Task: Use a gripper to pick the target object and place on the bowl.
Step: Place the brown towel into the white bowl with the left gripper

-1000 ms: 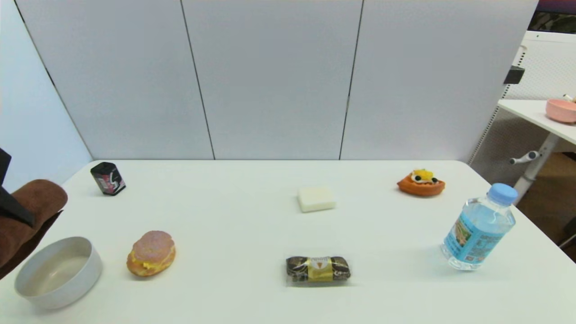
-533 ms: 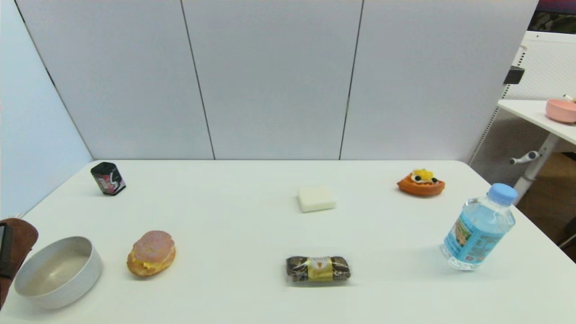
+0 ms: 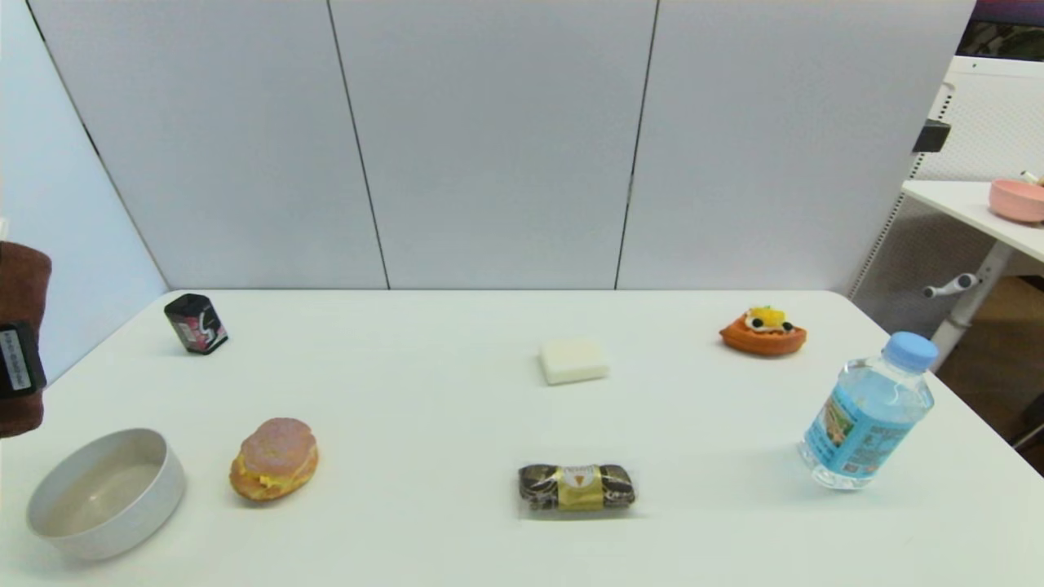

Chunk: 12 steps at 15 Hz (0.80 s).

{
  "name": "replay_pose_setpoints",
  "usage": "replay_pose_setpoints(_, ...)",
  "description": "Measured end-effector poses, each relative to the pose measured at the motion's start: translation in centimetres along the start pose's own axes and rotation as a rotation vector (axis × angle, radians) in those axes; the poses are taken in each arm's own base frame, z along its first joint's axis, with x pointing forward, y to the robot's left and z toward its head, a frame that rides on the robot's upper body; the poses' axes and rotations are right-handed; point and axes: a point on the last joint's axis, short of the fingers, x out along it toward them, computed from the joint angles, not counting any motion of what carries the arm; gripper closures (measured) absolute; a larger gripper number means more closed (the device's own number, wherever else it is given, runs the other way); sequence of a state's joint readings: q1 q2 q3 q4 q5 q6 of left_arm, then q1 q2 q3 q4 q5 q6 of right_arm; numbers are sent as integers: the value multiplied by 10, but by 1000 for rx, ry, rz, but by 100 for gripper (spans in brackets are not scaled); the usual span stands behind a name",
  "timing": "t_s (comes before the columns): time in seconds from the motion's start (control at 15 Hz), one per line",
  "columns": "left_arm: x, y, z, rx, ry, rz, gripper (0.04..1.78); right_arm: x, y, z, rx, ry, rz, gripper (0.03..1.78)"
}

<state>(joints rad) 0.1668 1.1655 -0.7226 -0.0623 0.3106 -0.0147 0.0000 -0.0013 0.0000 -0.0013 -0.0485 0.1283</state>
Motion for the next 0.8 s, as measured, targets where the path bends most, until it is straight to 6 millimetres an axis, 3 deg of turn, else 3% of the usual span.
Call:
replay_pose_setpoints(0.13,2,-1,-6,14,-80,-1,136,0,0,0,0,0,0,10)
replay_pose_setpoints(0.47,3,-2,-45,19,-157,-11,136,0,0,0,0,0,0,10)
replay_pose_setpoints(0.8,-9,1,-72,54,-128,-22,136,0,0,0,0,0,0,10)
